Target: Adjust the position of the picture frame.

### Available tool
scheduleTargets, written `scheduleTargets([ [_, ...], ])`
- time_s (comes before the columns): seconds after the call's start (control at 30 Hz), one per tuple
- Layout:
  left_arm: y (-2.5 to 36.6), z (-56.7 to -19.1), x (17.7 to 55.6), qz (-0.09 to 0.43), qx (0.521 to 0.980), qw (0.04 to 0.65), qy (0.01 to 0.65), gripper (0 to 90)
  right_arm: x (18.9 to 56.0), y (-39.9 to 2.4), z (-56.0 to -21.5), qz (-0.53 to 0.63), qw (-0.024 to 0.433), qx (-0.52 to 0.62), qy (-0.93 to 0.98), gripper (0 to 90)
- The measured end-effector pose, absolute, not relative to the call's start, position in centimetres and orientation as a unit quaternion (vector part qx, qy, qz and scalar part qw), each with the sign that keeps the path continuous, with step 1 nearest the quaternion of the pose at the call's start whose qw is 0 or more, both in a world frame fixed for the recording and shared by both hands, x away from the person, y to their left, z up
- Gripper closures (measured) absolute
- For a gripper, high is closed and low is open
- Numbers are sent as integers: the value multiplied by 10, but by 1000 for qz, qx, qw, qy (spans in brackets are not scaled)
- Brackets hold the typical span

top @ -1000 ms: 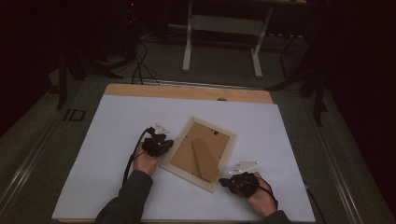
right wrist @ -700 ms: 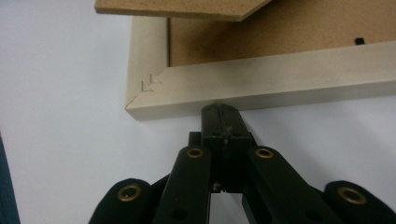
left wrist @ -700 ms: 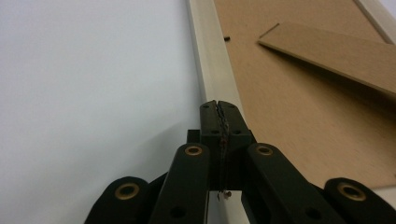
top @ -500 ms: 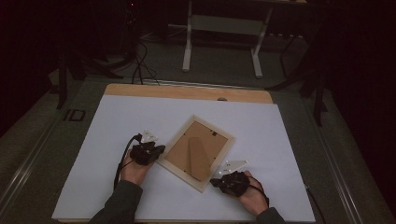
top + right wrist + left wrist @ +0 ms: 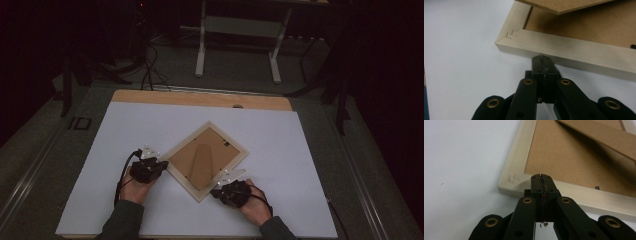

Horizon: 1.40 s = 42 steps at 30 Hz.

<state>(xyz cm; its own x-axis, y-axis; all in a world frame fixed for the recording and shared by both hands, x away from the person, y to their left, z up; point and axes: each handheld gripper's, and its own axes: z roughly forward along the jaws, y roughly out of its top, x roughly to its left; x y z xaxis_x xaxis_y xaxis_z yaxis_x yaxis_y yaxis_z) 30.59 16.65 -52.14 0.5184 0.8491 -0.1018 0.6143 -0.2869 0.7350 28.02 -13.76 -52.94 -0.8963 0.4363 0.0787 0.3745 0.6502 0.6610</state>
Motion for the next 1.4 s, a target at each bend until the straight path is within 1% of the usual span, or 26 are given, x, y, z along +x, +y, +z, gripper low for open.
scheduleTargets([
  [0.2,169,-525,305,157,790,357,473,900,284,-124,-530,357,41,216,908,900],
  [0.3,169,-528,304,152,791,353,476,900,286,-125,-527,358,44,210,909,900],
  [0.47,168,-530,302,153,790,352,478,900,300,-148,-515,370,62,242,895,900],
  [0.7,167,-532,300,150,794,344,477,900,337,-175,-509,359,123,307,873,900],
  [1.03,168,-533,297,139,796,344,478,890,383,-201,-504,359,172,398,827,900],
  [1.2,166,-533,296,134,798,344,477,890,395,-208,-505,356,182,429,810,900],
  [1.4,163,-533,294,133,802,342,471,890,404,-212,-511,343,179,446,807,900],
])
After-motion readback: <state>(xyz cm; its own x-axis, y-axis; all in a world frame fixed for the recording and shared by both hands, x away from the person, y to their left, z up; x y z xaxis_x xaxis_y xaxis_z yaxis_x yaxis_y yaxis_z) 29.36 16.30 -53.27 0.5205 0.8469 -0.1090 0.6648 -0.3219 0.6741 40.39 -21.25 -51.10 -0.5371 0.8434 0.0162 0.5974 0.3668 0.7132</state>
